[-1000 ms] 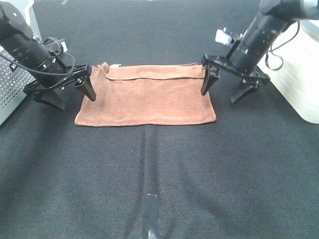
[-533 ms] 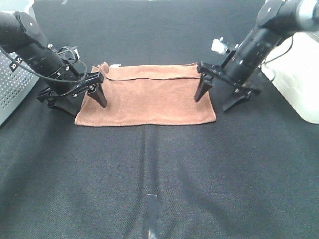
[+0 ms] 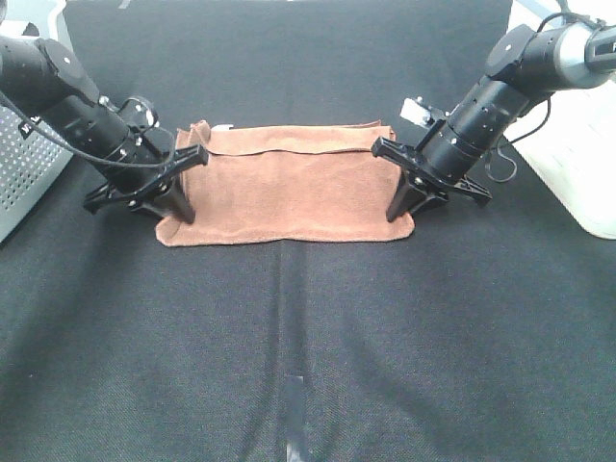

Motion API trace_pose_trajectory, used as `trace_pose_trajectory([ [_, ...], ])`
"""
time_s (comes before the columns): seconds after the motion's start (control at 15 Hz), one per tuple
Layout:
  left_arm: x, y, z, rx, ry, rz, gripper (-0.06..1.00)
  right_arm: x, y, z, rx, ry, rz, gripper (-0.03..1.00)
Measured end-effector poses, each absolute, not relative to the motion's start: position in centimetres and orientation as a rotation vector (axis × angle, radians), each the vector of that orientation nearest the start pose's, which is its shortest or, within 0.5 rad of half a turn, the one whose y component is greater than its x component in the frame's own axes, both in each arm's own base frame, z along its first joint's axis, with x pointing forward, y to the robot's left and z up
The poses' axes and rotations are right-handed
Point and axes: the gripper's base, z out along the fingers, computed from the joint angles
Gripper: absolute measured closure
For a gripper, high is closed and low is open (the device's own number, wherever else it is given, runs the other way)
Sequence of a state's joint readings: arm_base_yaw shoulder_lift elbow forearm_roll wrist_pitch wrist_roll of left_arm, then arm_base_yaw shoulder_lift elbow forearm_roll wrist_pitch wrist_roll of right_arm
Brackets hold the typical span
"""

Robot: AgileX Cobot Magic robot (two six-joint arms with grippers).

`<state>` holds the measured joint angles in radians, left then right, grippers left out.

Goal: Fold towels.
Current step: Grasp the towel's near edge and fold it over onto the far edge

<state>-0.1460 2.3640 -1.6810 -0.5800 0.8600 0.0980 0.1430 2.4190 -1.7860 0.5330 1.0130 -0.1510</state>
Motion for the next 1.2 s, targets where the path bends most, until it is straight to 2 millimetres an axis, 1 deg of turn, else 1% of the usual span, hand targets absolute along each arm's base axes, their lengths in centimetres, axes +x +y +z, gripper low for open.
trace_pose_trajectory([
  [0.07,45.2,-10.4,8.9,-0.15,2.981,-0.686,0.91,45.9,10.6,8.8,-0.004,3.051,0.699,0.97],
  [0.27,44.3,-10.2,9.7,-0.003,3.074,-0.59,0.91,45.4,10.2,9.5,-0.026,3.098,0.653,0.97],
  [0.33,43.9,-9.9,10.4,0.052,3.104,-0.547,0.91,45.0,10.2,9.9,-0.041,3.122,0.647,0.97],
  [0.47,43.0,-9.5,12.3,0.103,3.12,-0.493,0.91,43.1,10.2,10.4,-0.031,3.154,0.647,0.97],
  [0.53,42.2,-9.3,12.8,0.102,3.129,-0.492,0.91,42.1,10.0,10.7,-0.016,3.149,0.636,0.97],
  [0.6,40.4,-9.1,12.6,0.089,3.172,-0.49,0.91,39.9,9.6,10.5,0.023,3.165,0.615,0.97],
  [0.67,39.2,-8.9,12.0,0.072,3.199,-0.485,0.91,38.6,9.4,10.3,0.048,3.175,0.606,0.97],
  [0.73,38.1,-8.8,11.3,0.059,3.22,-0.477,0.91,37.6,9.2,10.0,0.059,3.181,0.602,0.97],
  [0.8,37.6,-8.7,11.1,0.047,3.216,-0.473,0.91,37.1,9.2,9.8,0.05,3.181,0.602,0.97],
  [0.93,37.7,-8.8,11.8,0.041,3.18,-0.475,0.91,37.1,9.2,9.8,0.03,3.168,0.602,0.97],
  [1.0,38.7,-8.9,12.8,0.042,3.134,-0.478,0.91,38.0,9.3,10.7,0.005,3.127,0.595,0.97],
  [1.07,38.7,-8.9,12.8,0.042,3.134,-0.478,0.91,38.0,9.3,10.7,0.005,3.127,0.595,0.97],
  [1.13,39.7,-9.0,13.8,0.037,3.087,-0.474,0.91,39.0,9.3,11.5,-0.012,3.086,0.587,0.97],
  [1.2,40.7,-9.1,14.8,0.016,3.039,-0.469,0.91,40.2,9.5,12.7,-0.037,3.028,0.579,0.97],
])
